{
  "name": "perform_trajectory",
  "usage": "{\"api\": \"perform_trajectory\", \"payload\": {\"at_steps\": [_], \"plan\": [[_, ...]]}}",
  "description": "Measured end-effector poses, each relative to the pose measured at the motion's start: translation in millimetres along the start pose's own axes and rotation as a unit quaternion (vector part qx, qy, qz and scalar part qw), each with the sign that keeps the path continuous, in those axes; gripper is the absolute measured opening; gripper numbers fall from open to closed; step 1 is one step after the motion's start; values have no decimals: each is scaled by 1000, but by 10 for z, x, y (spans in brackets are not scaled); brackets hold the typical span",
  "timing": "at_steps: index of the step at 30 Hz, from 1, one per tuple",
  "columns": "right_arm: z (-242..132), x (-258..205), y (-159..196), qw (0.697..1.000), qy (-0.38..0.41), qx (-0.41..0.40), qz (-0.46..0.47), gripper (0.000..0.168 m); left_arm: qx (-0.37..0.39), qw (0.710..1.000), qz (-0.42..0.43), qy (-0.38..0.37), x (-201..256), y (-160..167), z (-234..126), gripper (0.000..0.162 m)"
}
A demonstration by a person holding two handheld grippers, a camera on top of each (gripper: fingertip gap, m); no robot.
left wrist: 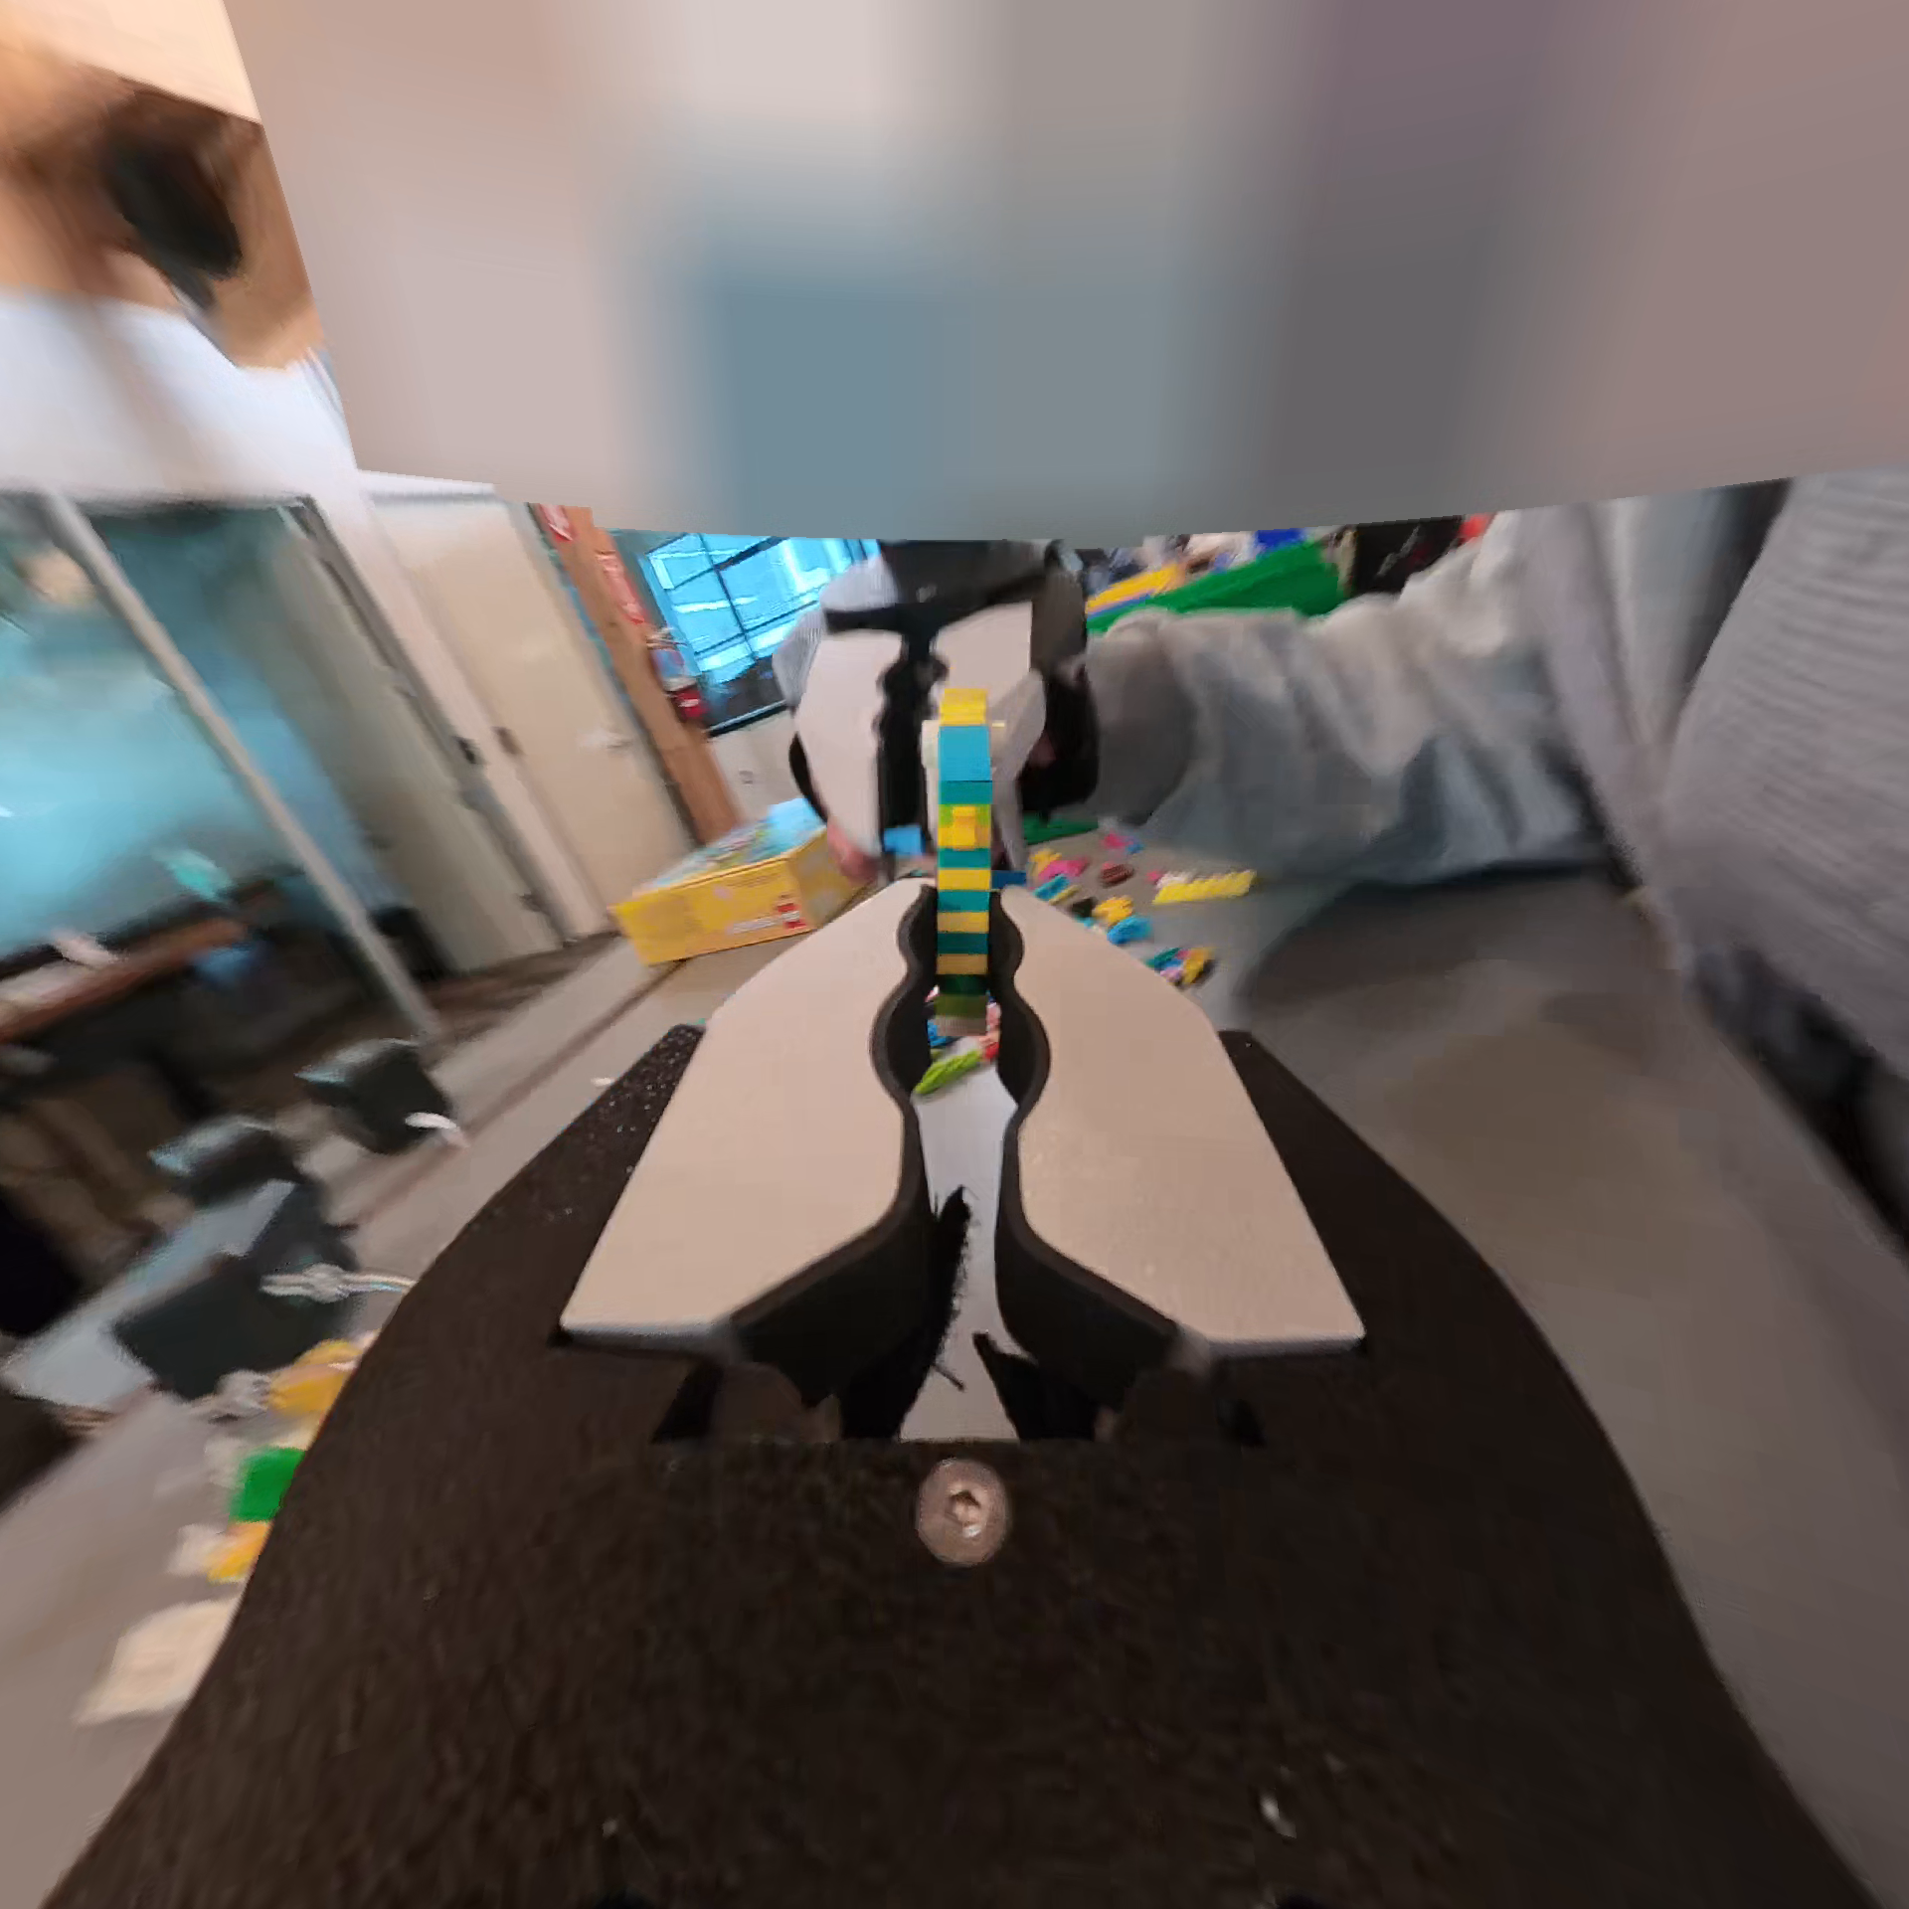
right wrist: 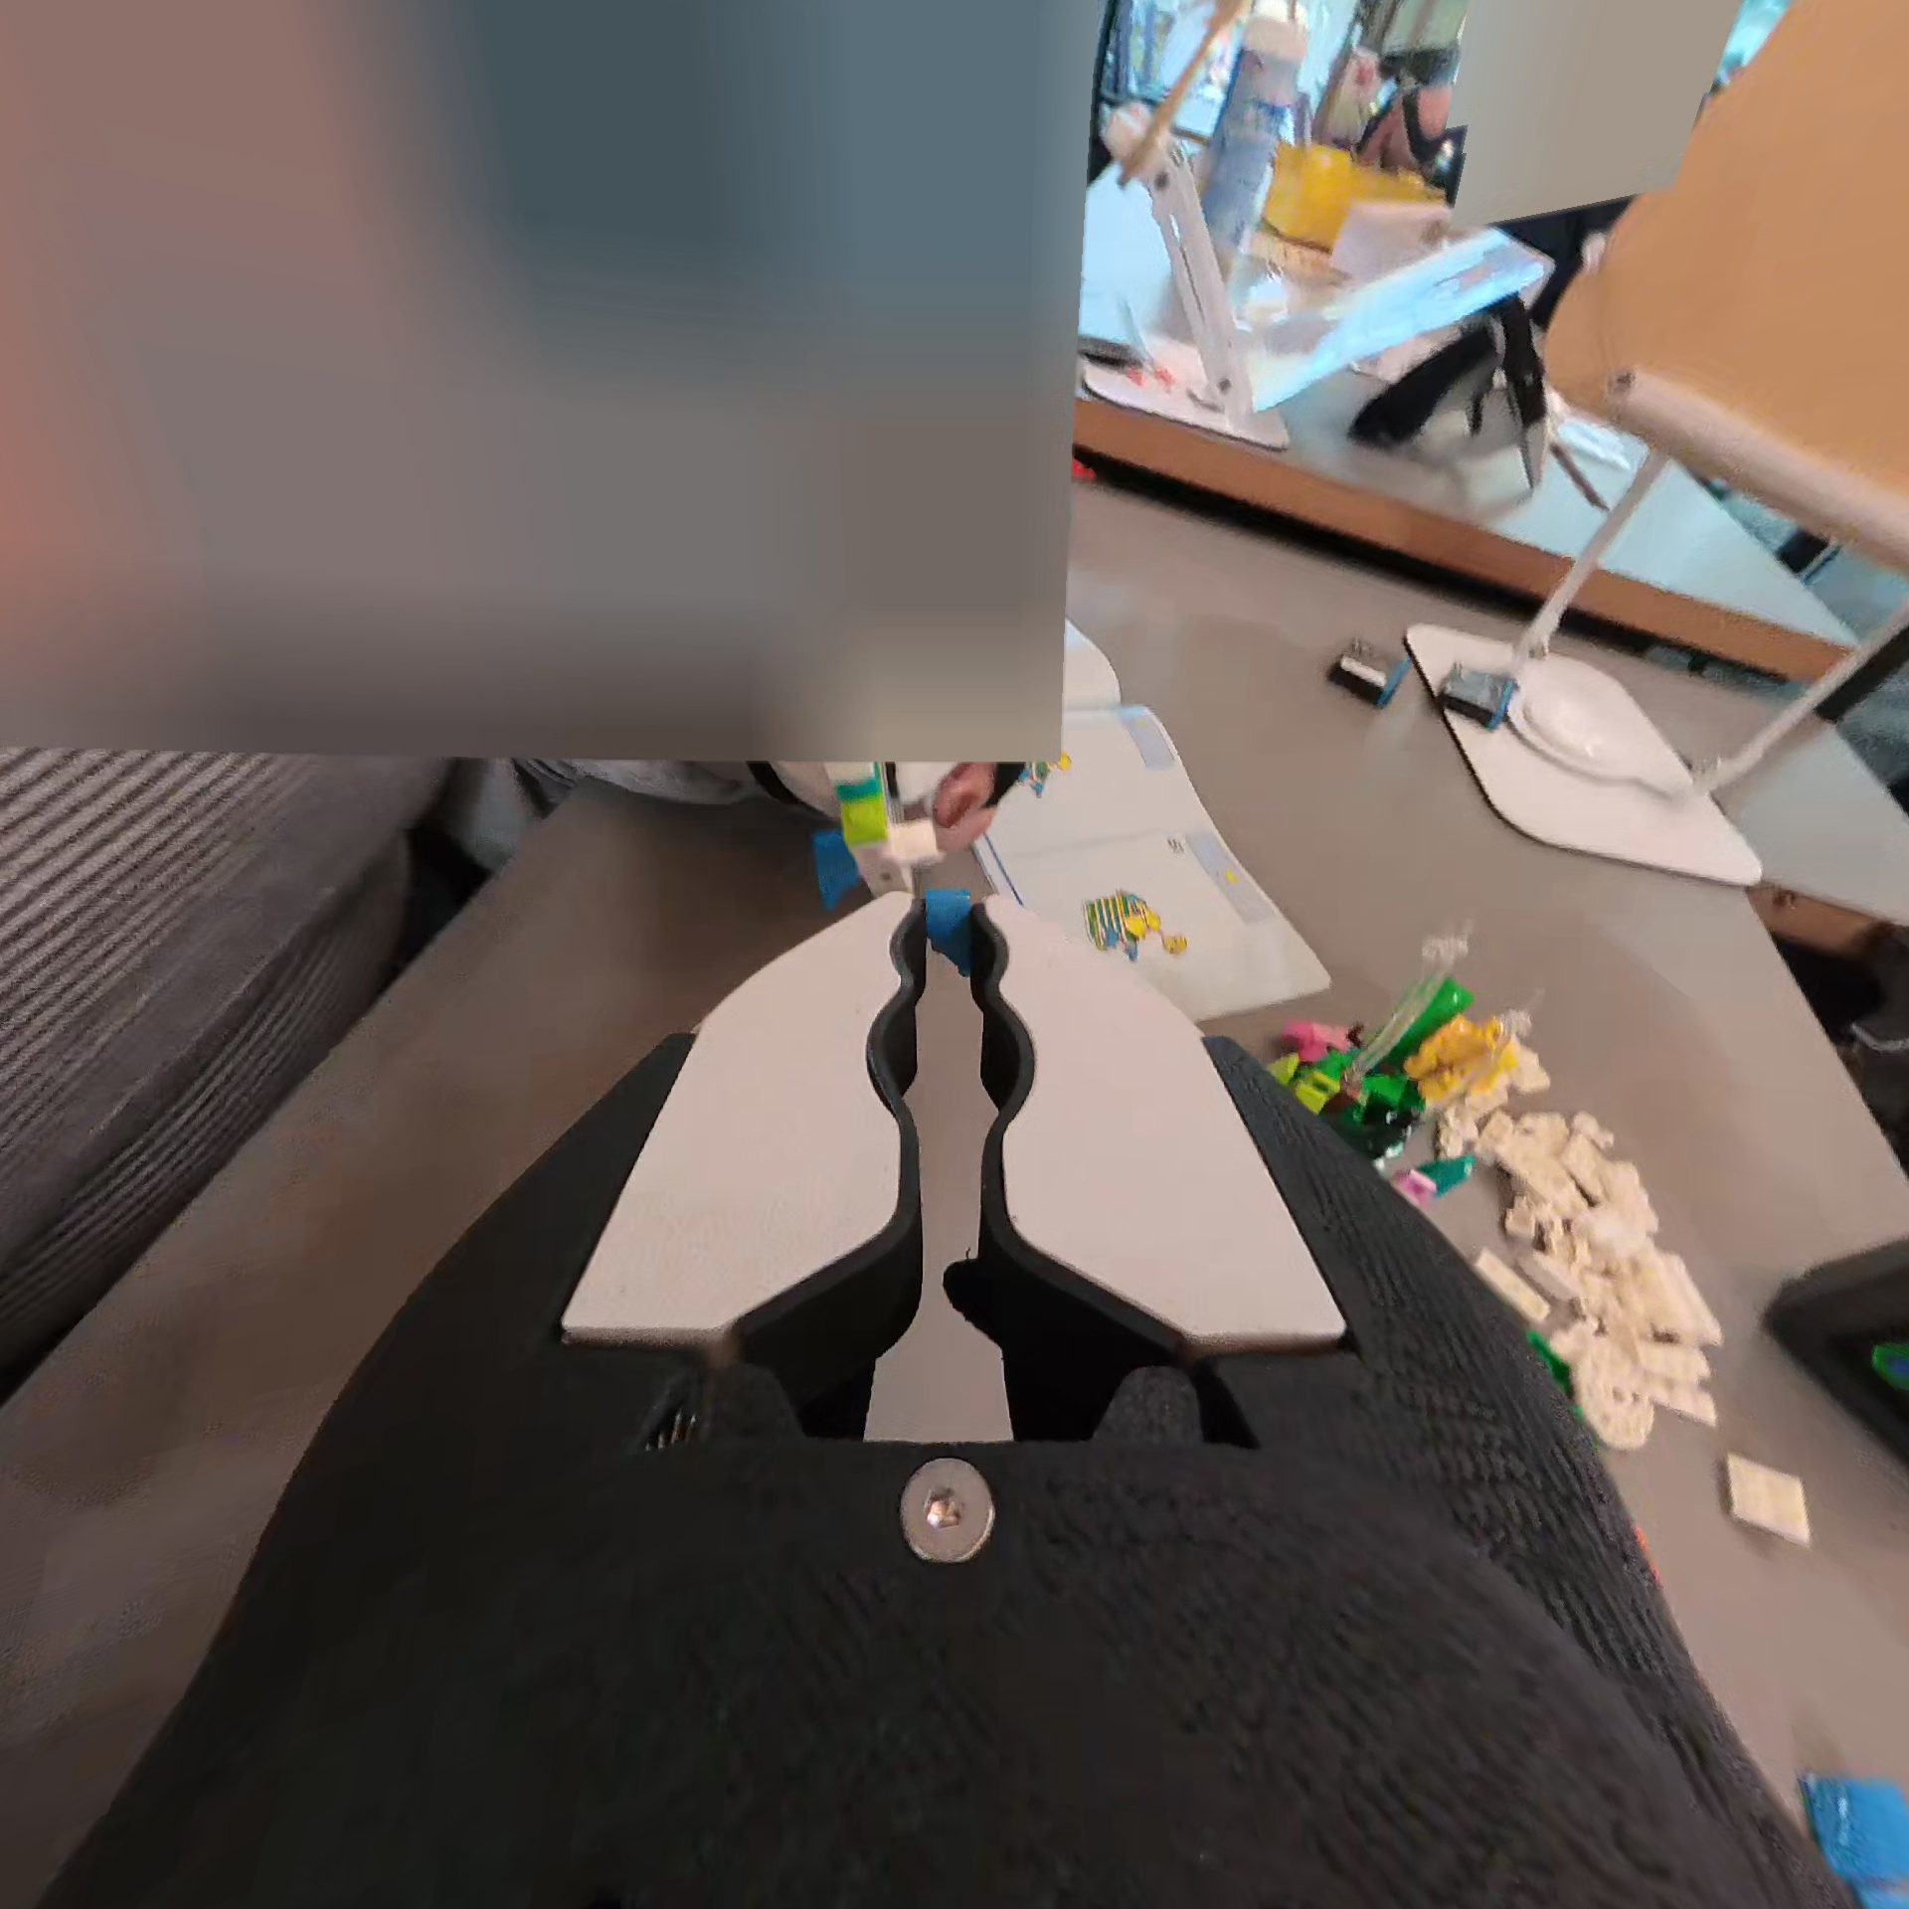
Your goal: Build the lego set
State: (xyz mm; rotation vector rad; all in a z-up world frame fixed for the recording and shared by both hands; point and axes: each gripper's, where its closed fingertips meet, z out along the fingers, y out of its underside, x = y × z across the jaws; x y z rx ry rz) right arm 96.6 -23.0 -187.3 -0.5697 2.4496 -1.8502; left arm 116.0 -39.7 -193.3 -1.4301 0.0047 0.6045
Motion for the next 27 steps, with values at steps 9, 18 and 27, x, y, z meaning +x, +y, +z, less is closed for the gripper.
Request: {"api": "perform_trajectory", "payload": {"at_steps": [9,18,27], "plan": [[36,-141,39,998,-9,-37,-52,6,-25,998,56,9,99,34,49,8],[5,-97,100,998,-5,-42,-40,6,-42,999,4,23,95,118,68,8],[-103,228,739,982,97,-161,10,6,-254,964,-74,35,-65,713,2,8]]}}
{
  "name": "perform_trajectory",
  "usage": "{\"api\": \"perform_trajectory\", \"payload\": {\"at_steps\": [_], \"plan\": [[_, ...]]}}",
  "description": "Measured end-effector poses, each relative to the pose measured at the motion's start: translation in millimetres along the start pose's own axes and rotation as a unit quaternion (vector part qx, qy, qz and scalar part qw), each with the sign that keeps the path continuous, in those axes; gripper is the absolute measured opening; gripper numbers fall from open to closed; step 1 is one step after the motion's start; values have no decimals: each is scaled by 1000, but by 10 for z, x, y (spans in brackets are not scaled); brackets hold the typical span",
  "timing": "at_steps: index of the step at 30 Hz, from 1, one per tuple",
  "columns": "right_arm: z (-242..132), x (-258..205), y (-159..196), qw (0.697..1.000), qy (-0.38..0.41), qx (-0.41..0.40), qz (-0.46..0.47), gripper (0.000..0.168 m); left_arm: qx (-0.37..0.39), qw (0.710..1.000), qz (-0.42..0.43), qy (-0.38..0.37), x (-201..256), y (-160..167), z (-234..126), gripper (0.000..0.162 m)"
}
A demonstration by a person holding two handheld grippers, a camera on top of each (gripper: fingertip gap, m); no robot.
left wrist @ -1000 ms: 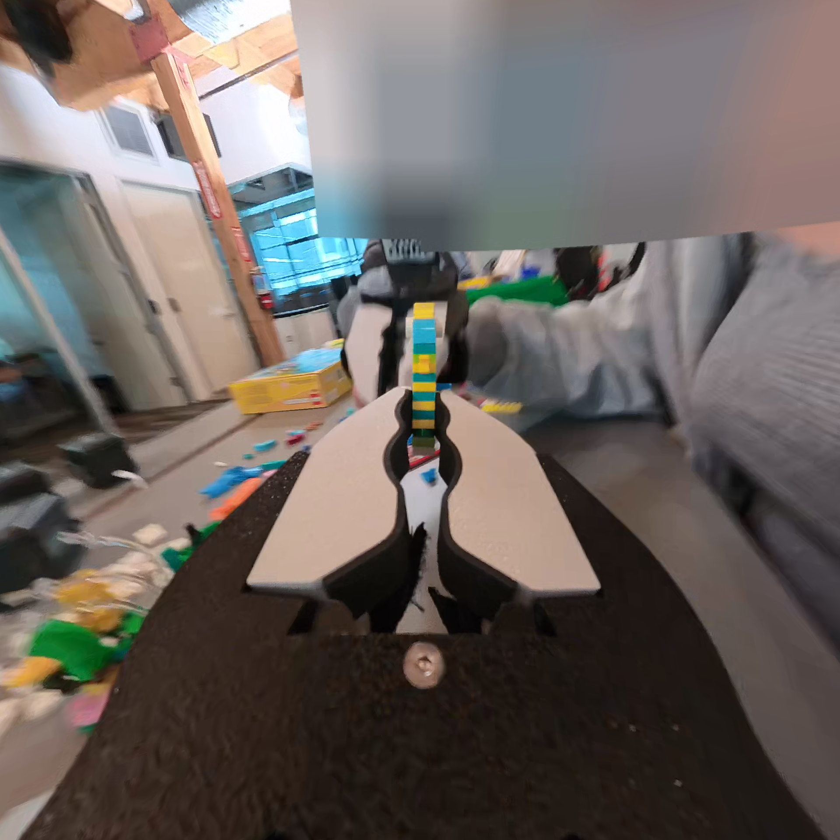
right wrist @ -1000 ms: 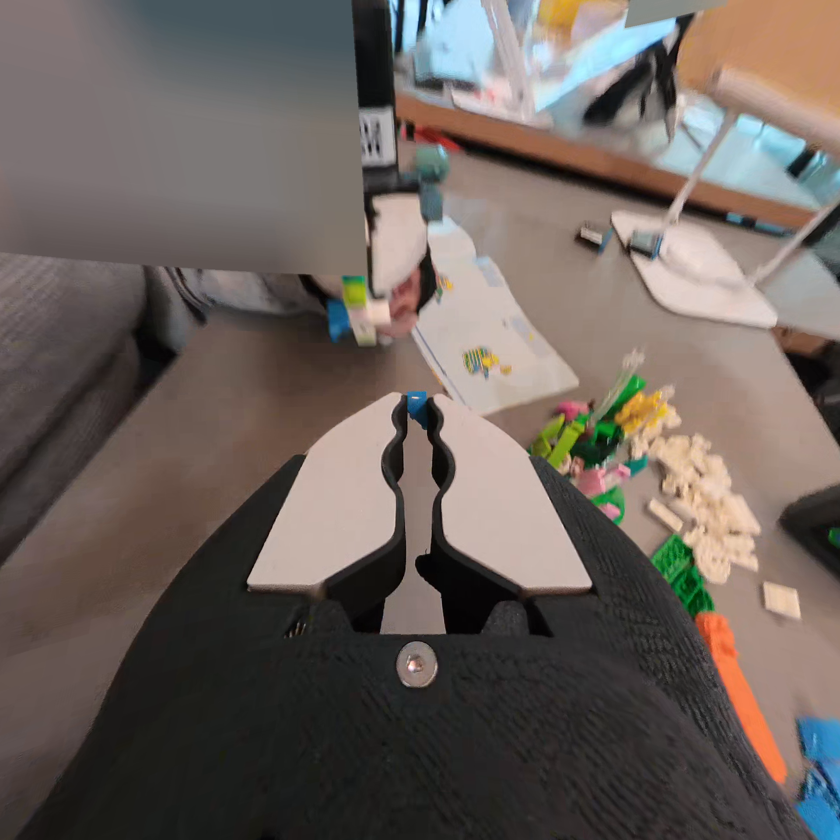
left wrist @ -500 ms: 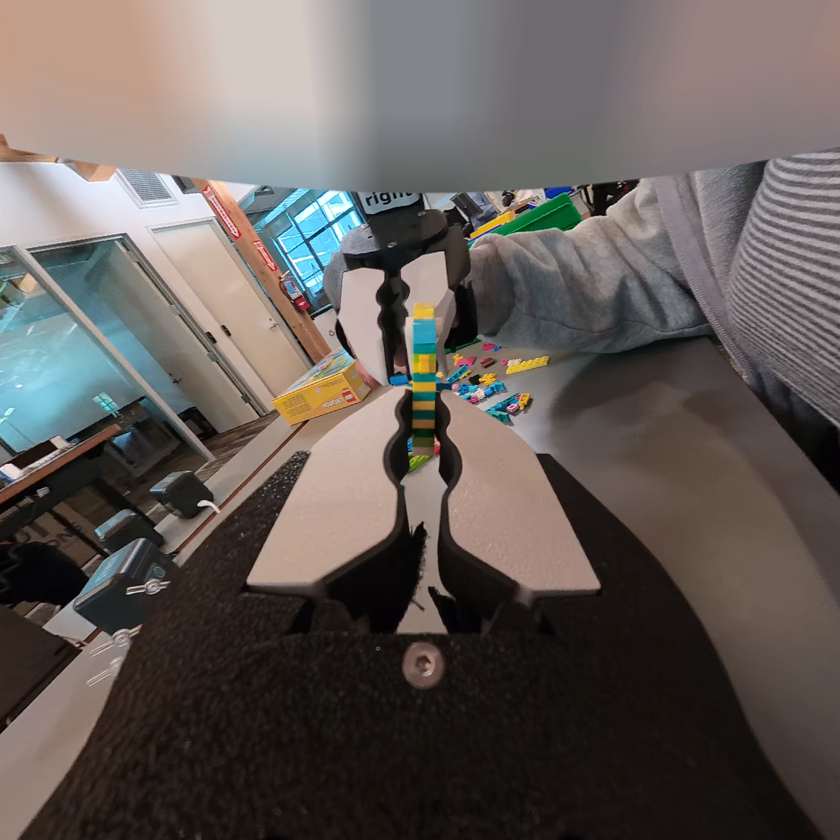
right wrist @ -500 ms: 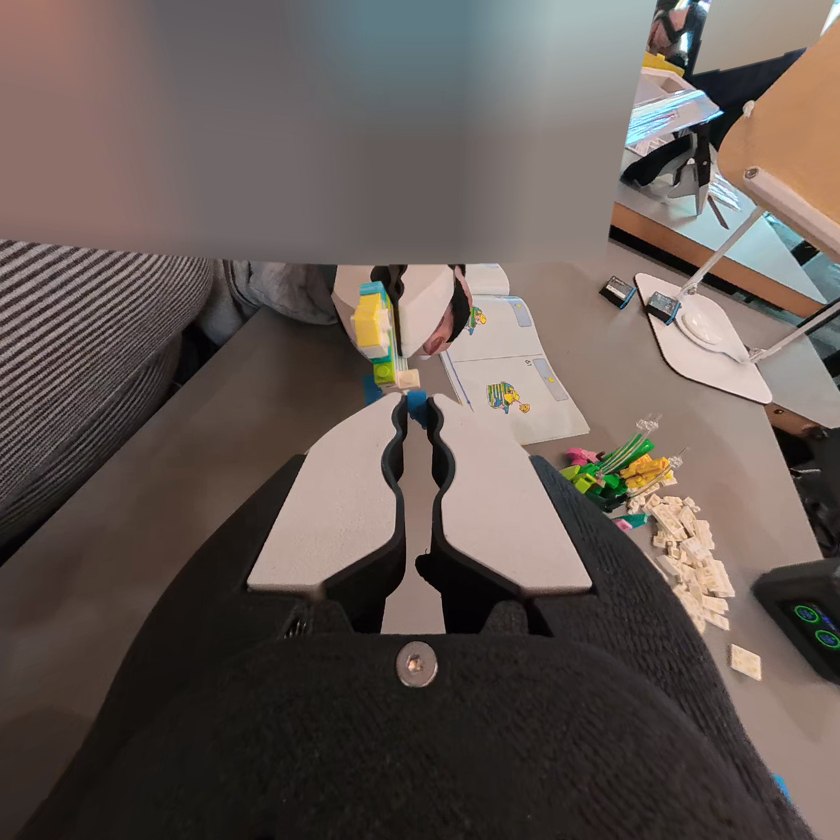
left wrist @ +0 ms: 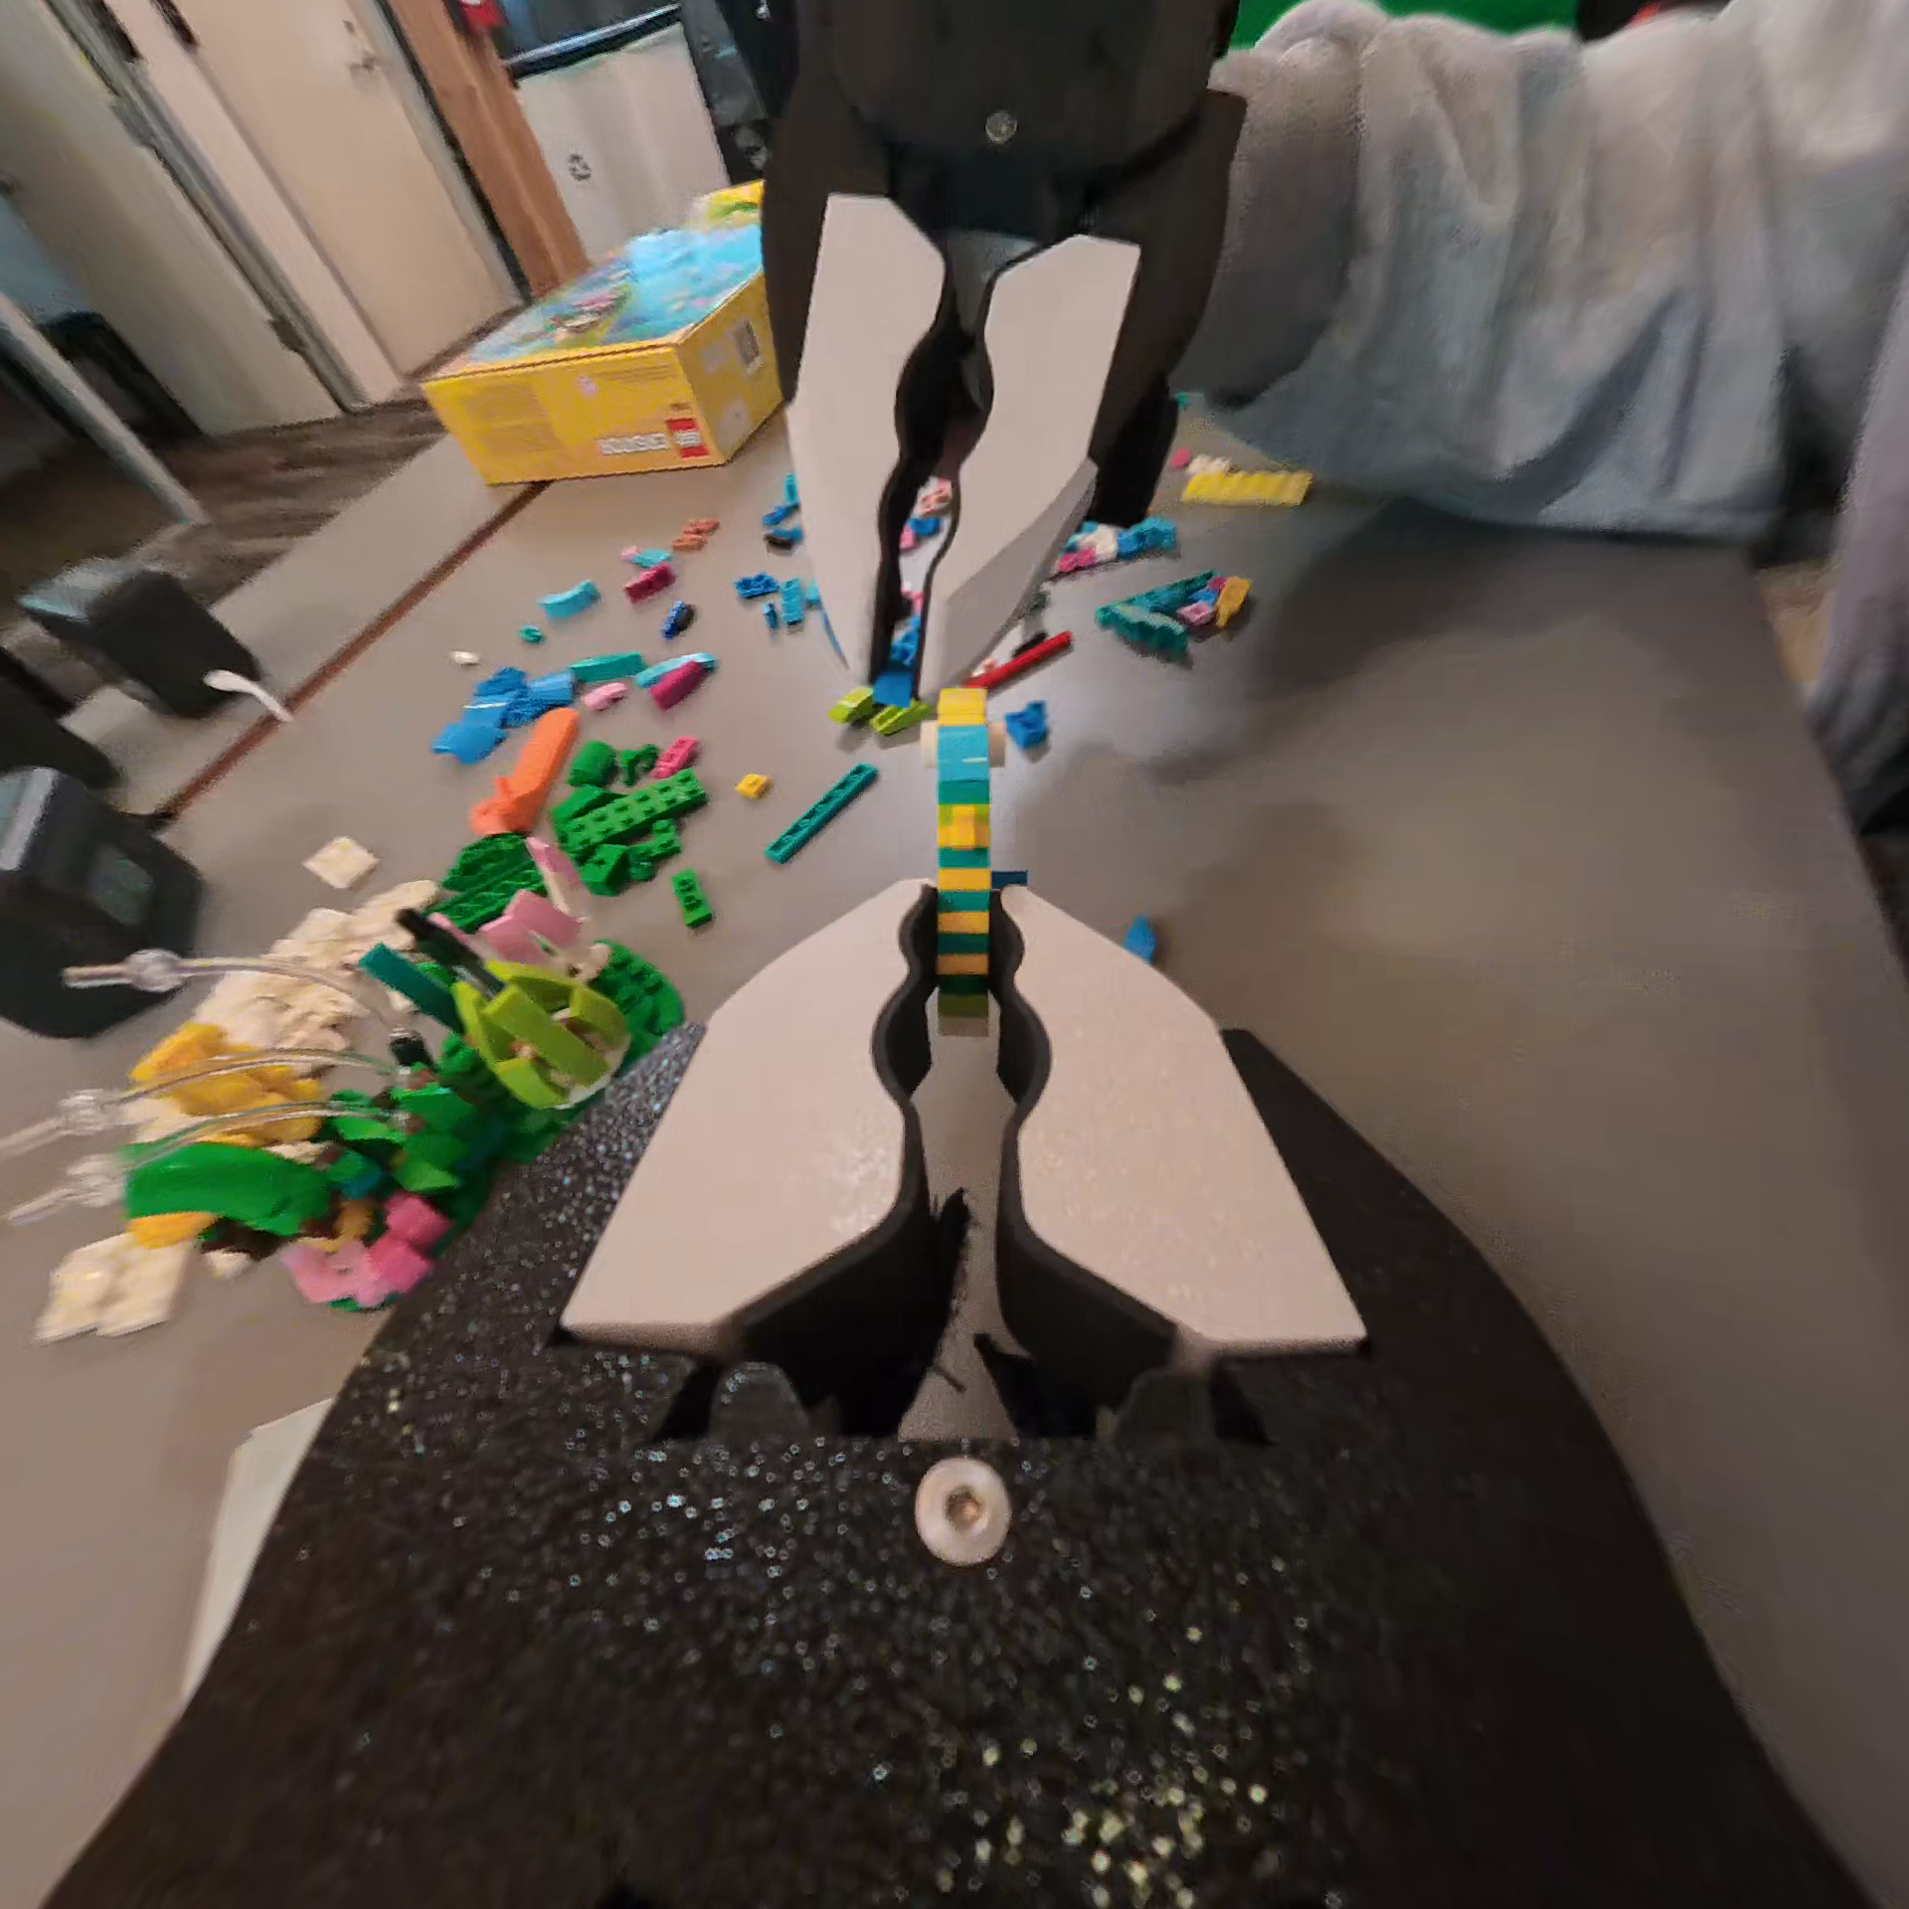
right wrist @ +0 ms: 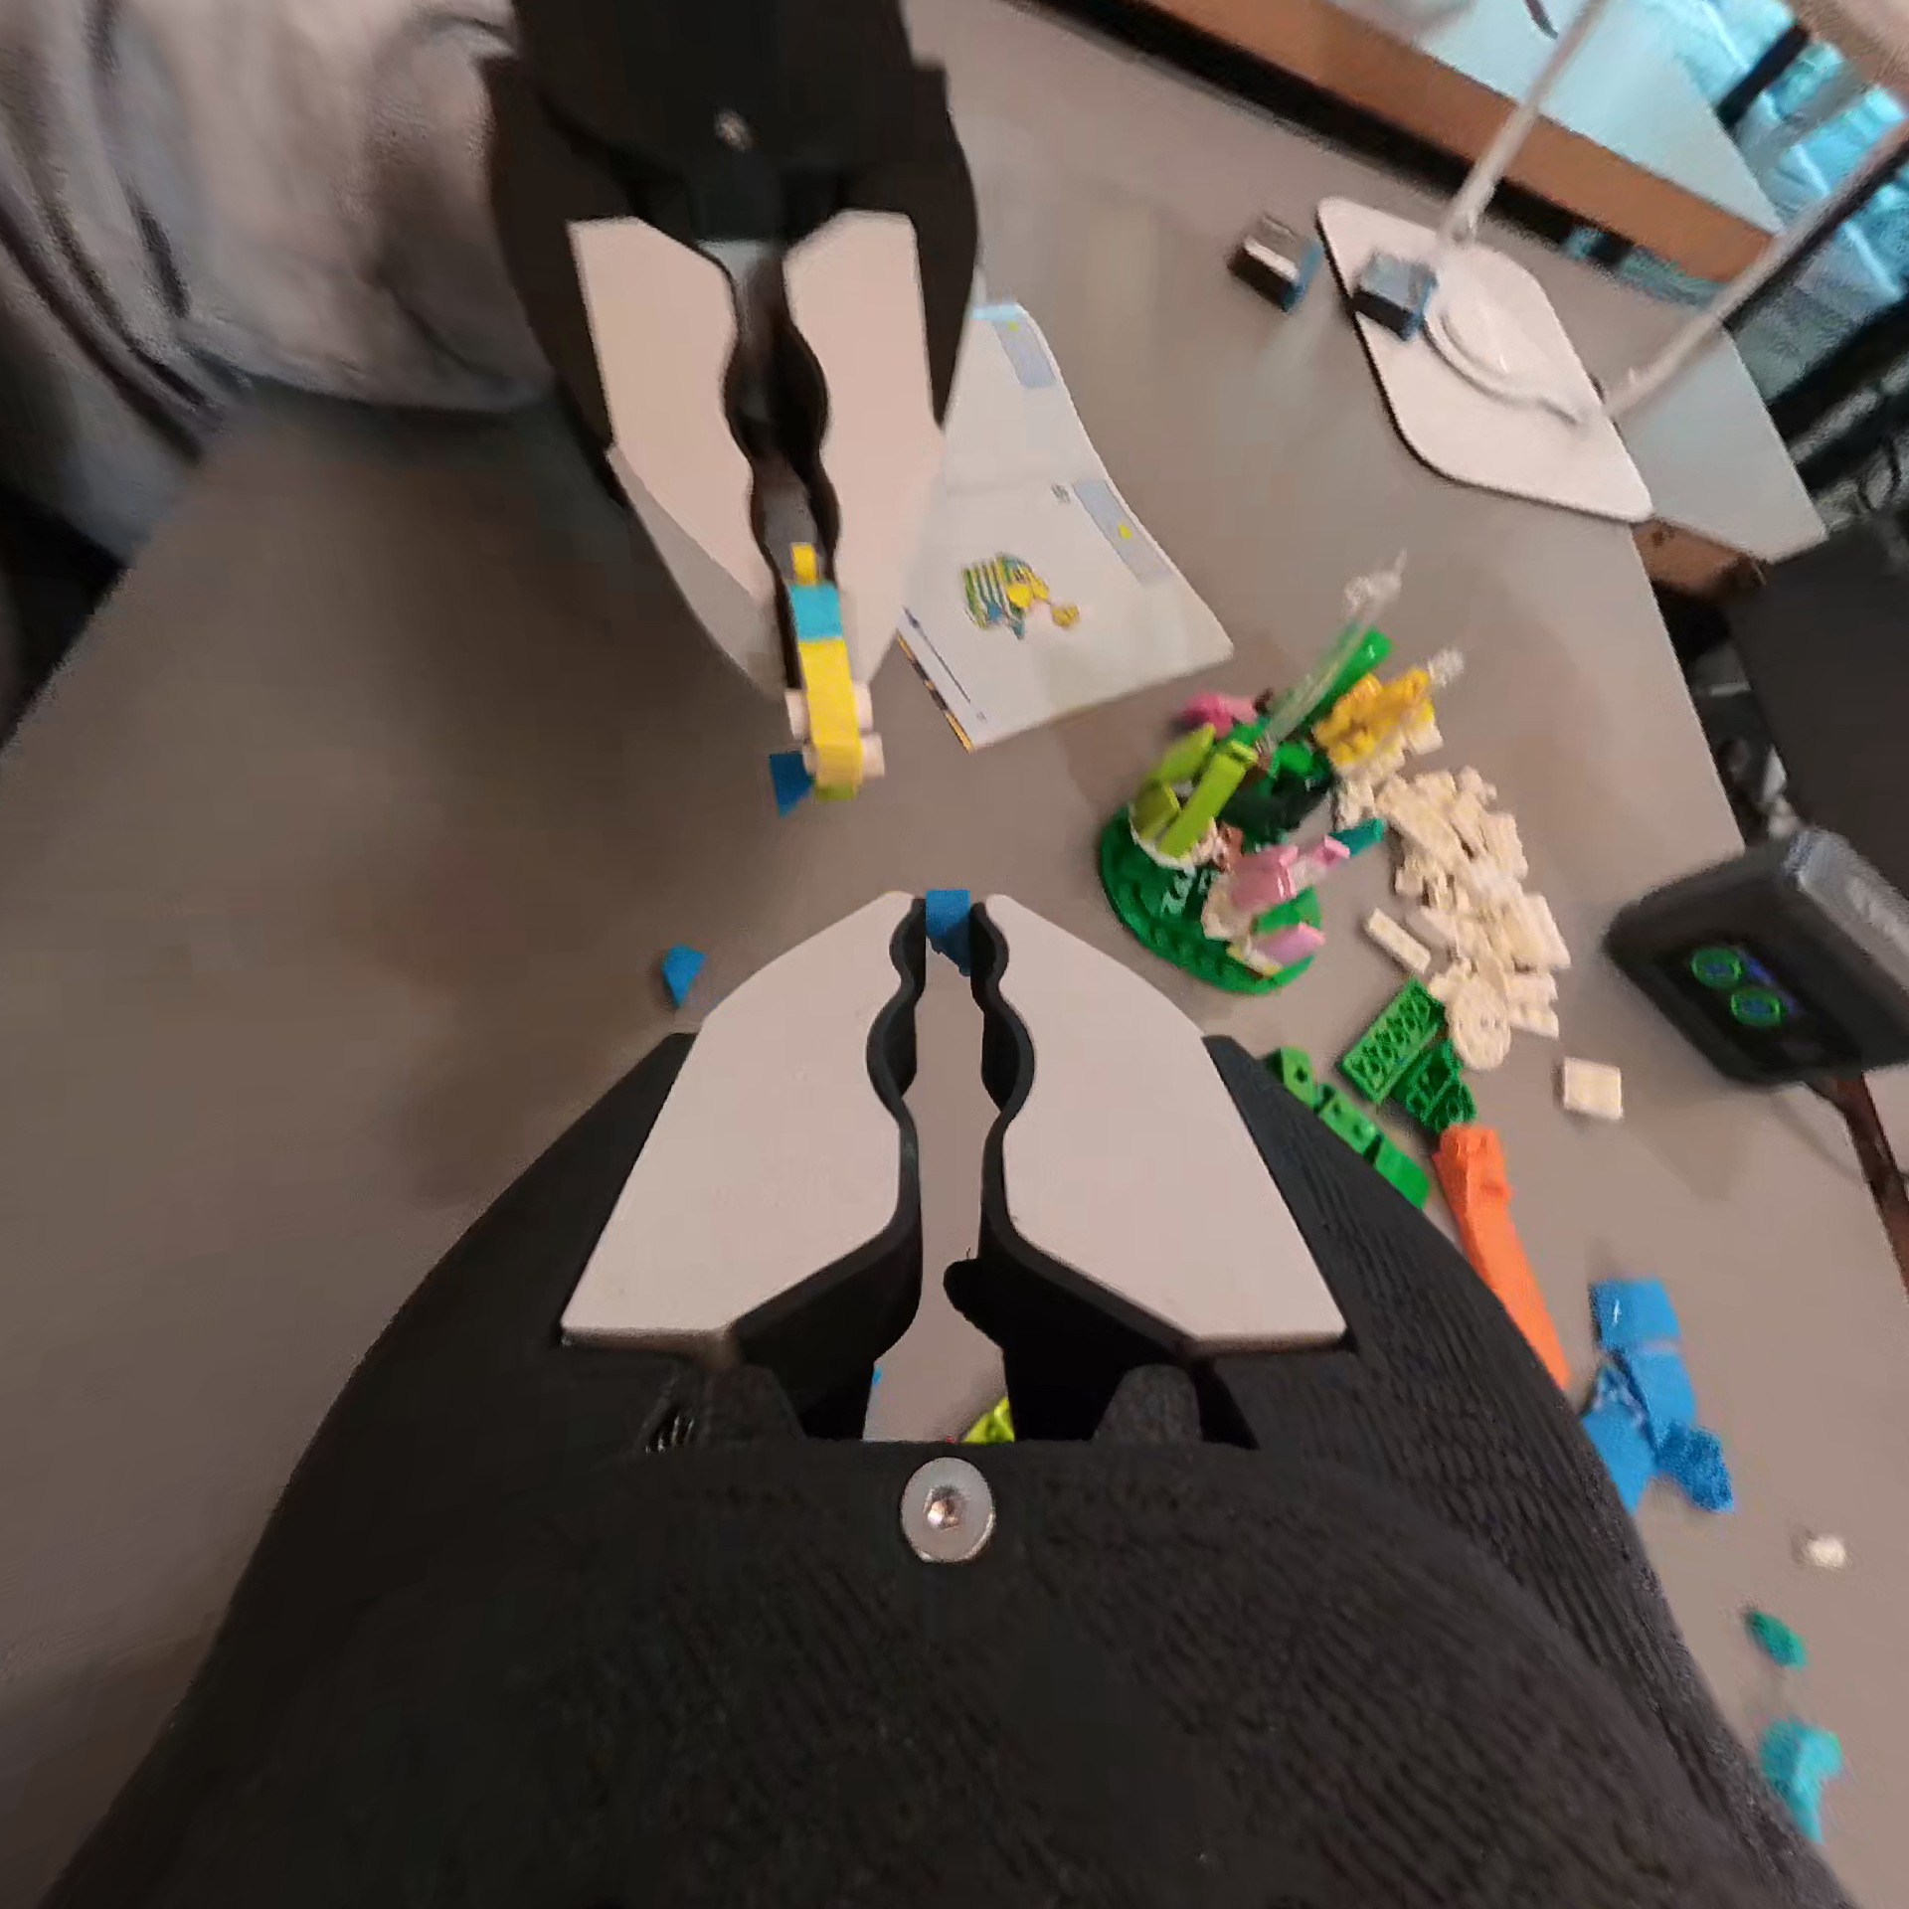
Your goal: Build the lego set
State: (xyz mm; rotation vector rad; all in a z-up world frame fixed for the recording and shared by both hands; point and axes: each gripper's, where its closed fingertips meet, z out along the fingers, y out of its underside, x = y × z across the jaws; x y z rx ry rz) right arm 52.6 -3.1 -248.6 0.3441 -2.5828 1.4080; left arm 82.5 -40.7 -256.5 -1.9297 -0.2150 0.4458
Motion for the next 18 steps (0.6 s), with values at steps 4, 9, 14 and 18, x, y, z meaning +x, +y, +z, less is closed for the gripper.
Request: {"api": "perform_trajectory", "payload": {"at_steps": [4,9,14,18], "plan": [[57,-74,55,999,22,44,20,6,10,996,86,-17,69,17,34,8],[-24,21,-95,985,115,130,-14,6,63,985,149,-62,89,-67,14,8],[-183,182,-311,937,250,245,-1,6,72,977,180,-87,101,-118,2,8],[-197,208,-347,916,320,240,-30,5,65,975,198,-81,173,-132,23,8]]}}
